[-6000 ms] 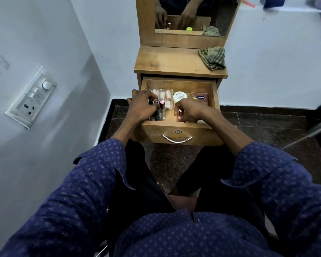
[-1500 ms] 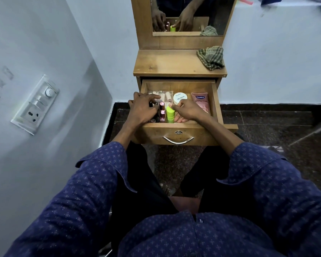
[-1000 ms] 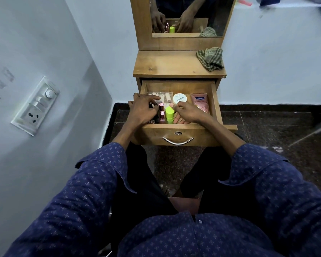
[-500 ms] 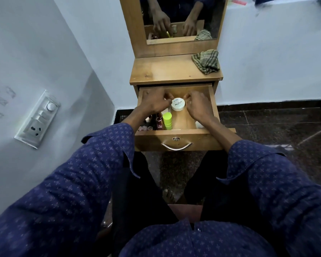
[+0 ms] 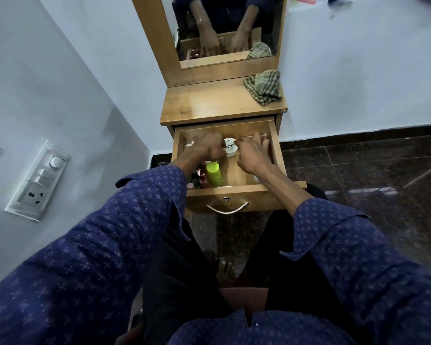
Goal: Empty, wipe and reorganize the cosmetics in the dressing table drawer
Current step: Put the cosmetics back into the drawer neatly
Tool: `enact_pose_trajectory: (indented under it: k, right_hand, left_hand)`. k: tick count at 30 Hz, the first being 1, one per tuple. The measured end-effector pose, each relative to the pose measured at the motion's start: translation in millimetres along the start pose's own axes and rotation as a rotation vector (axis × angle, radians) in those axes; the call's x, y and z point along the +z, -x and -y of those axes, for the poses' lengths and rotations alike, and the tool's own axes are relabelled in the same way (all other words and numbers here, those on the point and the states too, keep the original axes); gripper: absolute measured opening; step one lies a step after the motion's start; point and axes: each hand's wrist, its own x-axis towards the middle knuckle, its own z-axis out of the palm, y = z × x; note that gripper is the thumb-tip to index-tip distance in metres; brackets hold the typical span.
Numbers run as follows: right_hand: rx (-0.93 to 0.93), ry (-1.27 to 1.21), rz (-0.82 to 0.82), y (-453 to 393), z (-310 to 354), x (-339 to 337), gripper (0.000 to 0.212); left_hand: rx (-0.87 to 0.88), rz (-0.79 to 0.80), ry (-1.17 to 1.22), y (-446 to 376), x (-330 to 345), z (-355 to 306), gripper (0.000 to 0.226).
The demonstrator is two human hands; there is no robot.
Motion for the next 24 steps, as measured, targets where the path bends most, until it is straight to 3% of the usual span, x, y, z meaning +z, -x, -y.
enact_pose_trajectory:
  k: [10,13,20,24]
  right_hand:
    - [0.013,0.046,0.070,-6.4,-2.1,7.5,0.039]
    - [0.011,0.032,0.079,-4.6,-2.6,4.3,0.049]
    - [0.010,0.020,0.113,-3.8,-5.2,3.0,0.053]
    - [0.008,0.042,0.118,-0.3,-1.6,0.5,0.058]
  left_hand:
    - [0.008,0.070,-0.020,-17.0,13.4,9.1,0.011]
    - [0.008,0.100,-0.007,-15.6,10.9,6.3,0.035]
    - [0.011,0.151,-0.025,-24.5,14.7,8.3,0.061]
    - [-0.020,0.163,-0.042,-24.4,17.1,10.7,0.045]
